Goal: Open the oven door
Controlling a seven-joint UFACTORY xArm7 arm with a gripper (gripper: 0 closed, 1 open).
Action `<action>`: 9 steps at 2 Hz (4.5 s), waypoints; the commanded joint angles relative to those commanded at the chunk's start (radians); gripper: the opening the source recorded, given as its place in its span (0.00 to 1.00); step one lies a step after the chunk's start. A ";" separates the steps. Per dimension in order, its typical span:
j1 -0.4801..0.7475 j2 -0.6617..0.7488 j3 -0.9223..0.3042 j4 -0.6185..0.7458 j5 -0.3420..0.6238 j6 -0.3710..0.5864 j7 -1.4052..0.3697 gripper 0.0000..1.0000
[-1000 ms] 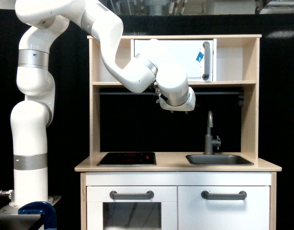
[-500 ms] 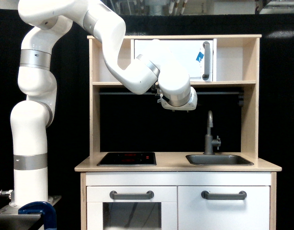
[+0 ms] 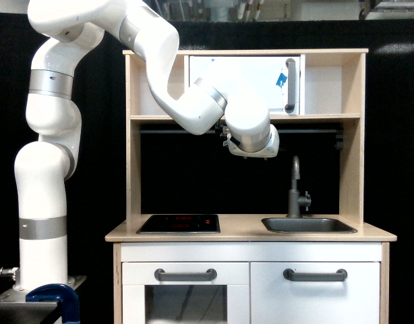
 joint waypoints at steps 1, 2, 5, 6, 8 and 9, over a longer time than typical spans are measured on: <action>-0.048 0.033 0.037 0.000 -0.002 0.003 -0.036 1.00; -0.031 -0.035 0.114 0.139 0.037 -0.036 0.184 1.00; 0.016 -0.005 0.300 0.495 0.100 -0.187 0.551 1.00; 0.036 -0.022 0.351 0.549 0.092 -0.243 0.635 1.00; 0.012 0.070 0.415 0.604 0.103 -0.290 0.605 1.00; 0.026 0.094 0.464 0.600 0.109 -0.356 0.588 1.00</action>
